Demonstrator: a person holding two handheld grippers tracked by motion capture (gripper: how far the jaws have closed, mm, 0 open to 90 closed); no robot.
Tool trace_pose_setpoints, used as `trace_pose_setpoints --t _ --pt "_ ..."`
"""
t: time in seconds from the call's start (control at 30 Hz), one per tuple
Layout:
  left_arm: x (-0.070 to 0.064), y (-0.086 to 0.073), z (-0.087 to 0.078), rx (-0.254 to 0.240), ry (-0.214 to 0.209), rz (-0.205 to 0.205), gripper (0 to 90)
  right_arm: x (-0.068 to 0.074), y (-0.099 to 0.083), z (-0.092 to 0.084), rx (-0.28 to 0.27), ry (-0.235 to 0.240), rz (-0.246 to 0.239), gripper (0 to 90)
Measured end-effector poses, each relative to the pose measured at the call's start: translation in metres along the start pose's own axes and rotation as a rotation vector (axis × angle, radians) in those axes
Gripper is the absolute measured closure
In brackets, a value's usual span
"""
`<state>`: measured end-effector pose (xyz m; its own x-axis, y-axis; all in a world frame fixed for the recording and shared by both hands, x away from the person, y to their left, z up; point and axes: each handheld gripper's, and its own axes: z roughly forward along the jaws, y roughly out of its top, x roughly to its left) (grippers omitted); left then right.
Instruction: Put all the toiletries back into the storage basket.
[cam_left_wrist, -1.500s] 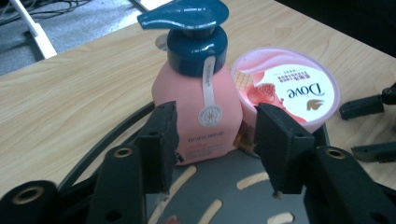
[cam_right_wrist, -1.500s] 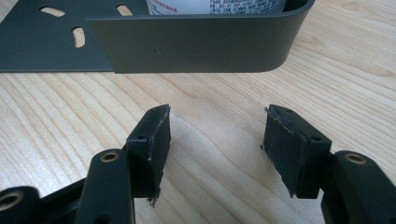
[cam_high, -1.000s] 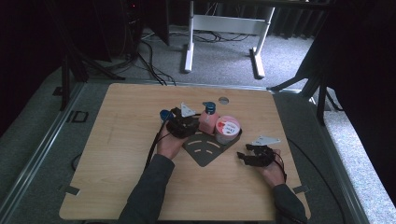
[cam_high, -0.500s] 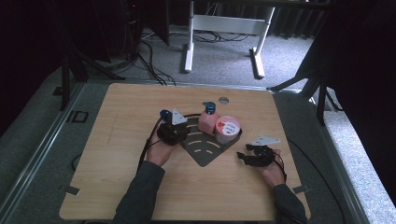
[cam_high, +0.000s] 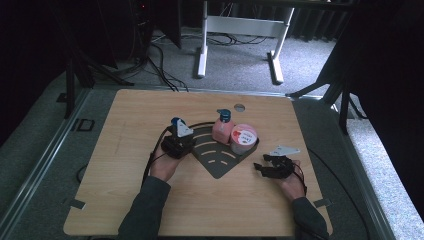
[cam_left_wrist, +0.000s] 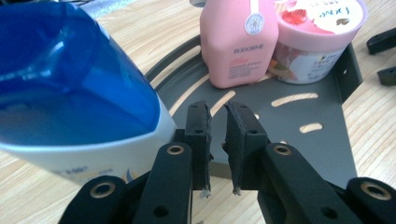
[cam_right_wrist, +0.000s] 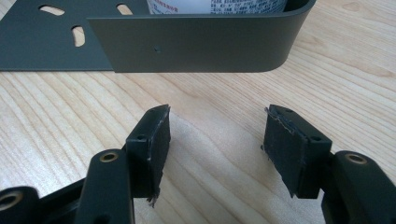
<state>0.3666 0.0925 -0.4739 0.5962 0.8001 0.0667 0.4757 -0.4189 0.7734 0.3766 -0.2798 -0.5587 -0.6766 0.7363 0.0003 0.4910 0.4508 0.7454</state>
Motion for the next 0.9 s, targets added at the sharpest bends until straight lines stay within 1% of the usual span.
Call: trace_pose_setpoints --t 0.17,0.23,0.27,0.3,0.37,0.47,0.6,0.8,0.83,0.9 --pt "0.002 -0.006 -0.004 0.005 0.006 -0.01 79.1 0.0 0.0 0.0 -0.002 0.0 0.001 40.8" --pt "0.003 -0.008 -0.006 0.011 0.018 -0.011 78.4 0.0 0.0 0.0 -0.002 0.0 0.001 40.8" --pt "0.005 -0.01 -0.007 0.004 0.009 -0.023 78.5 0.0 0.0 0.0 -0.002 0.0 0.001 40.8" --pt "0.005 -0.011 -0.008 0.005 0.009 -0.026 78.5 0.0 0.0 0.0 -0.002 0.0 0.001 40.8" --pt "0.006 -0.012 -0.009 0.01 0.02 -0.022 78.5 0.0 0.0 0.0 -0.002 0.0 0.002 40.8" --pt "0.006 -0.013 -0.01 0.013 0.022 -0.023 78.4 0.0 0.0 0.0 -0.002 0.0 0.001 40.8" --pt "0.005 -0.01 -0.007 0.015 0.019 -0.021 79.2 0.0 0.0 0.0 -0.002 0.0 0.002 40.8" --pt "0.004 -0.002 0.001 0.012 0.002 -0.02 82.9 0.0 0.0 0.0 0.0 0.001 0.002 40.8" --pt "0.003 0.0 0.002 0.016 -0.007 -0.02 83.8 0.0 0.0 0.0 -0.001 0.002 0.003 40.8" --pt "0.0 0.002 0.004 0.016 -0.012 -0.009 84.5 0.0 0.0 0.0 0.0 0.003 0.002 40.7"
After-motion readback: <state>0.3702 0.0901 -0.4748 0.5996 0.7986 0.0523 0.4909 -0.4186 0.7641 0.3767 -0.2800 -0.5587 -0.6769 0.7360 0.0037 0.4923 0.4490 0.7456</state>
